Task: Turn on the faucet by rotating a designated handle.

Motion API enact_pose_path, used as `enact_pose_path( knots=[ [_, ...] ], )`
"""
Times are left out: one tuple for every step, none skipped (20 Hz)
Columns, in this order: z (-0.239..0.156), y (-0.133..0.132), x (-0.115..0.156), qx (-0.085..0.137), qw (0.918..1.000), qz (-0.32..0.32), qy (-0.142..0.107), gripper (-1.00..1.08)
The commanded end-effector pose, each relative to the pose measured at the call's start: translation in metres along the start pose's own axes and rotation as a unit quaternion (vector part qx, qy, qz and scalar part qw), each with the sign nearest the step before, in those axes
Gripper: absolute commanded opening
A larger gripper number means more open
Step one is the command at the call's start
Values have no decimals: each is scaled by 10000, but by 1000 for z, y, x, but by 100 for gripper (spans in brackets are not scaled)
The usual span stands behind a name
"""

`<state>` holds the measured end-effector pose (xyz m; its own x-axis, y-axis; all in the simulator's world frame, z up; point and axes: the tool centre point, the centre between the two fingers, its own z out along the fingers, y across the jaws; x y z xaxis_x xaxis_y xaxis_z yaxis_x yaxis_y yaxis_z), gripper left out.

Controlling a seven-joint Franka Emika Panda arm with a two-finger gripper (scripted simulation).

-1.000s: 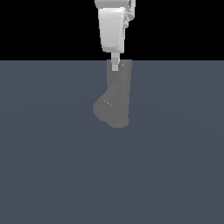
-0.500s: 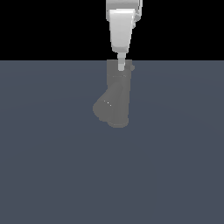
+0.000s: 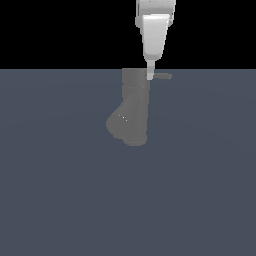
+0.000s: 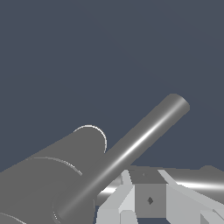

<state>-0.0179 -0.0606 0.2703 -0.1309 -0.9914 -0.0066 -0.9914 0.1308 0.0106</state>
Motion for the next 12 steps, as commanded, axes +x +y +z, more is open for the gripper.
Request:
enact_pose_path(
  knots=[
    [0,-11,36,55,9997,244,27,-100],
    [-1,-14,39,55,9997,253,27,-100],
    [-1,-16,43,55,9996,263,28,-100],
    [-1,-19,47,55,9996,272,28,-100],
    [-1,-21,50,55,9996,281,29,-100],
    [-1,-24,54,55,9996,289,29,-100],
    [-1,-26,57,55,9995,298,29,-100],
    [-1,-28,61,55,9995,308,30,-100],
    [-1,-31,64,55,9995,316,30,-100],
    [-1,-33,68,54,9995,325,30,-100],
    [-1,-35,71,54,9994,334,31,-100],
    [-1,-37,74,54,9994,343,31,-100]
  ],
)
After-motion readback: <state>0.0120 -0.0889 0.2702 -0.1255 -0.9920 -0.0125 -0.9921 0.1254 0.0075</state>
